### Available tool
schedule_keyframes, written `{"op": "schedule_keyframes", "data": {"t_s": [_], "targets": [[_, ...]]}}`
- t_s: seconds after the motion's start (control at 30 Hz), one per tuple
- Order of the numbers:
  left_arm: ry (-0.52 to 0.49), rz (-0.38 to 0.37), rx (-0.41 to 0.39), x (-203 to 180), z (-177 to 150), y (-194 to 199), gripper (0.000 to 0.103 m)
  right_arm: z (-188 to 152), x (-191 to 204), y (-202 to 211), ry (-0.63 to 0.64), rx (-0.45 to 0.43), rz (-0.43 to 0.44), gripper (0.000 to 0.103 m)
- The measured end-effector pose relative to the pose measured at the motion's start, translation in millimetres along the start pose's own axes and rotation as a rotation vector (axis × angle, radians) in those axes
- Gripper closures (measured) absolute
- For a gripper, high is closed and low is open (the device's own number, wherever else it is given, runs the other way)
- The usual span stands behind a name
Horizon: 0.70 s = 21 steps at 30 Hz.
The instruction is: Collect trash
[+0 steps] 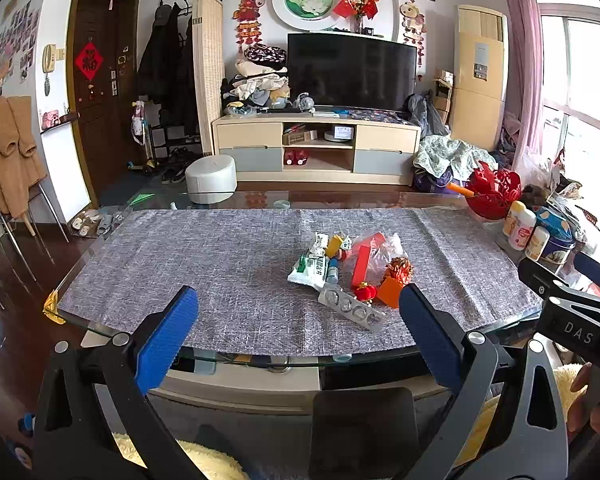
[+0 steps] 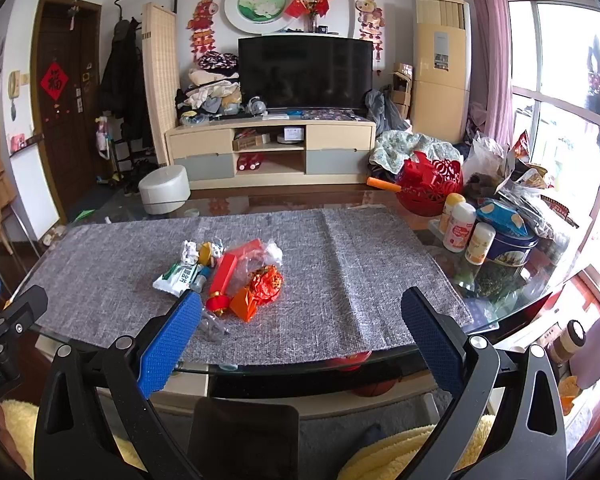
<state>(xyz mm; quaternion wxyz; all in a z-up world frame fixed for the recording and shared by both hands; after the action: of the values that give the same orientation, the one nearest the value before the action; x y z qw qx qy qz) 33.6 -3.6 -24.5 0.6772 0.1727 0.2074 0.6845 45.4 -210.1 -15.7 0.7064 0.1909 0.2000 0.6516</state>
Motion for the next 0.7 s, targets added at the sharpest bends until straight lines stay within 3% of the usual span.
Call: {"op": "schedule_keyframes", "data": {"t_s": [0.7], "targets": [[-0.004, 0.000, -0.017, -1, 13, 9, 0.008, 8, 1, 5, -0.003, -0.010, 0.007, 0.003]]}}
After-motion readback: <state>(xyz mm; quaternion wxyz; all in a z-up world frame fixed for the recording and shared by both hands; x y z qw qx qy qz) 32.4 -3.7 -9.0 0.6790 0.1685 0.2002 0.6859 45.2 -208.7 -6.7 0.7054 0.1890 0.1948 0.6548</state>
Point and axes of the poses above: each gripper's, at about its wrist camera, not at the fingertips, and y roughly against the way its jaws point, x to its left, z to its top, the point moved 4 cm from there along -y, roughly the way its jaws point, and after that the axes turned 3 degrees about y, right-handed, at the moved point
